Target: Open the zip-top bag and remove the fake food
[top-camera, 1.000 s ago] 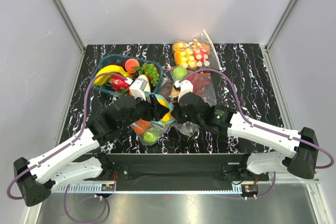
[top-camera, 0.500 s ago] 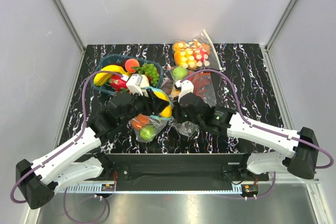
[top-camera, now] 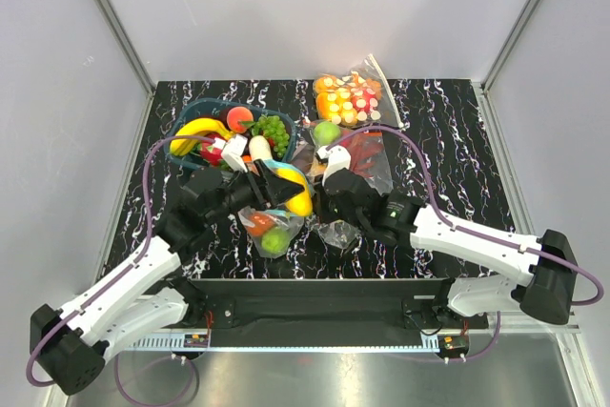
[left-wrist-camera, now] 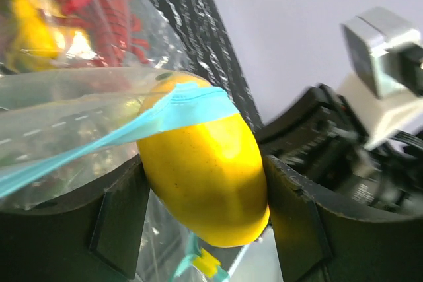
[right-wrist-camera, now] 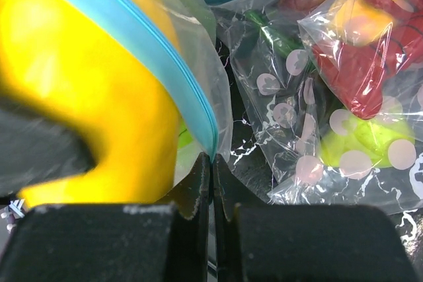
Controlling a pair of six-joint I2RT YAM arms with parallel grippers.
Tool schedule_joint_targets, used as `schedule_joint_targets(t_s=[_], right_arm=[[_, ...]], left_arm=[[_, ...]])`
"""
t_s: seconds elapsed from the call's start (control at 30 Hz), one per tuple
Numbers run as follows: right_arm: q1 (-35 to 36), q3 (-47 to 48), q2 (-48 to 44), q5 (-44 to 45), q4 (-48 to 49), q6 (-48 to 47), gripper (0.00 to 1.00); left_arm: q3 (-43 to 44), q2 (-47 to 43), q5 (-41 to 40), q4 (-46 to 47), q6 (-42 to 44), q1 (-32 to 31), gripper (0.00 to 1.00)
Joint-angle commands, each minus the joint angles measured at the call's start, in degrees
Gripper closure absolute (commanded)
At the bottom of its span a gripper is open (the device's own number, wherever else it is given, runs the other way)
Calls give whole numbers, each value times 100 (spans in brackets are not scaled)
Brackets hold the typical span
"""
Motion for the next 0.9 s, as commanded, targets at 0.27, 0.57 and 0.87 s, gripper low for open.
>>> schedule_joint_targets(t_s=[0.27,0.57,0.87], right_arm=[[18,265,187,531,-666,-484,96],[-122,494,82,803,-868,-696,96],[-158,318,-366,838,-1114,-617,95]], left_arm=[[568,-334,2095,250,-15,140,62],[1279,-790,2097,-1296,802,280,62],[2625,-326,1131,-1728,1567,1229,61]])
